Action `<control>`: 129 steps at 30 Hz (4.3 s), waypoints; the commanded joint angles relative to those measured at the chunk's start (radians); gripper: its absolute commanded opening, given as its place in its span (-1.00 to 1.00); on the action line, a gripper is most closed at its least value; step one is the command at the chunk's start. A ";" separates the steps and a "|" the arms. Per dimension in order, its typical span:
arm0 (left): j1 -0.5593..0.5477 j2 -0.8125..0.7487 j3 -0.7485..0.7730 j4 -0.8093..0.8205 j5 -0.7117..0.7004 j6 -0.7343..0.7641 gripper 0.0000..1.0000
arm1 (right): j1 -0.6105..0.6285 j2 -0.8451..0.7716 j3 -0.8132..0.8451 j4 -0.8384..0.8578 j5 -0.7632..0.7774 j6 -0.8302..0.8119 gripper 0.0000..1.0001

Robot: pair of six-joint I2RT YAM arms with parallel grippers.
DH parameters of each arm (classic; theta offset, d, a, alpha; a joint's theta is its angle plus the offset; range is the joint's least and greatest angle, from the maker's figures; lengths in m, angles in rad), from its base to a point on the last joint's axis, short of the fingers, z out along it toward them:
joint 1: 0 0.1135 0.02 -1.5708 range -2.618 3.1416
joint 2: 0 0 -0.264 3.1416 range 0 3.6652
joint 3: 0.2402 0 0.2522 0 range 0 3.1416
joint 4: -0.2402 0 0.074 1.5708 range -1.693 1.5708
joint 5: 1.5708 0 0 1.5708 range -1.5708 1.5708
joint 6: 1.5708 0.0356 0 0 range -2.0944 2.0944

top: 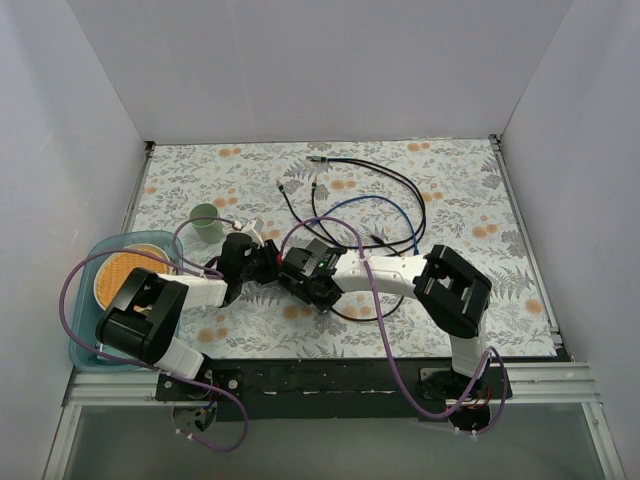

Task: Insert the plug into the switch port

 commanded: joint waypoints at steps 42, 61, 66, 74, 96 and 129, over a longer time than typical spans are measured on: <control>0.056 0.097 0.774 -0.802 -0.225 0.095 0.90 | -0.352 -0.452 -0.191 0.446 -0.072 -0.107 0.63; 0.099 0.119 0.975 -0.890 -0.182 0.123 0.96 | -0.438 0.201 0.309 0.436 -0.275 -0.138 0.11; 0.100 0.094 0.935 -0.884 -0.182 0.130 0.96 | -0.449 0.237 0.311 0.438 -0.264 -0.136 -0.03; 0.100 0.066 0.891 -0.848 -0.162 0.127 0.96 | -0.463 0.192 0.262 0.485 -0.285 -0.122 -0.97; 0.111 -0.085 0.448 -0.364 0.229 -0.078 0.96 | -0.379 -0.477 -0.441 0.570 -0.614 -0.256 -0.97; 0.093 0.027 0.380 -0.230 0.254 -0.118 -1.00 | -0.273 -0.612 -0.487 0.576 -0.565 -0.214 -0.97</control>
